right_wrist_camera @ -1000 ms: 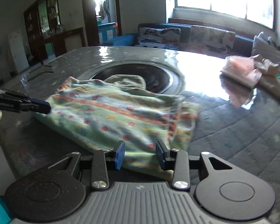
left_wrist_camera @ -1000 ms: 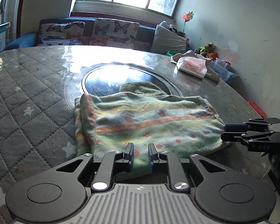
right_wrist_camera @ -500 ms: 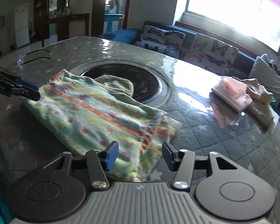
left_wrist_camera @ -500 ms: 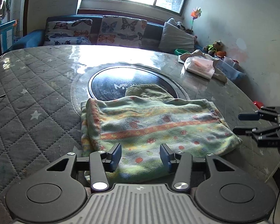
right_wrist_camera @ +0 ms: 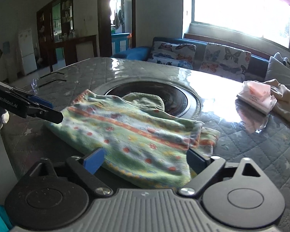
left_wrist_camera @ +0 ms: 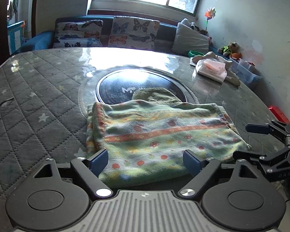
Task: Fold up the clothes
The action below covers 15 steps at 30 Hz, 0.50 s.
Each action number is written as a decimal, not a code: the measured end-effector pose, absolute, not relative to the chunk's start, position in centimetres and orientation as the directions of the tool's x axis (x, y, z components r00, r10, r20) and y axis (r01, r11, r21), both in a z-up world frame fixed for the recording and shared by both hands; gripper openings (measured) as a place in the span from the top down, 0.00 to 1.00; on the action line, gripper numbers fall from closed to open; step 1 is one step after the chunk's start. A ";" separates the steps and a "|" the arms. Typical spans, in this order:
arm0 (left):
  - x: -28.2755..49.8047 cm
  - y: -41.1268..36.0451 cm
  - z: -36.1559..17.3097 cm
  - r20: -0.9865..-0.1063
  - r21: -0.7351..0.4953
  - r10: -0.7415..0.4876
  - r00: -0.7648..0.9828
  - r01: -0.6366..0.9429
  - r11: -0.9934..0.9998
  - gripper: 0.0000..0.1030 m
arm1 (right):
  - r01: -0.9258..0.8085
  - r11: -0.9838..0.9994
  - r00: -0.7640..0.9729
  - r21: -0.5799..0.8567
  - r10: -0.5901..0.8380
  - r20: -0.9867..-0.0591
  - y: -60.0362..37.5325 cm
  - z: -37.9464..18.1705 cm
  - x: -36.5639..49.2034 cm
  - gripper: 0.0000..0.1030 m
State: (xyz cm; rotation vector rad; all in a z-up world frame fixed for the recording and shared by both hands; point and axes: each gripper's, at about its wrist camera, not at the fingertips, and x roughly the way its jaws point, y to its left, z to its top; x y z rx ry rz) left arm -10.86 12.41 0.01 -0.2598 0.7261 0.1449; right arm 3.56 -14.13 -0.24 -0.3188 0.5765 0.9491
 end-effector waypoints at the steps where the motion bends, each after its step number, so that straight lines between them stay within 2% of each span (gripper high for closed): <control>1: -11.0 12.6 0.1 -0.670 -0.184 0.047 0.741 -0.226 0.957 0.14 | -0.834 0.552 0.451 -0.009 0.672 -0.587 -14.0 -0.3 3.4 0.06; 9: -12.0 16.3 -0.1 -0.662 -0.195 0.126 0.738 -0.333 0.923 0.13 | -0.910 0.403 0.376 -0.098 0.702 -0.605 -9.4 -0.2 0.5 0.09; 12: -12.3 18.3 -0.3 -0.661 -0.220 0.145 0.736 -0.376 0.900 0.13 | -0.936 0.328 0.334 -0.130 0.708 -0.622 -6.9 -0.6 -0.7 0.12; 15: -12.5 20.0 -0.5 -0.657 -0.249 0.155 0.737 -0.407 0.879 0.13 | -0.954 0.253 0.296 -0.160 0.711 -0.638 -4.4 -0.7 -1.8 0.20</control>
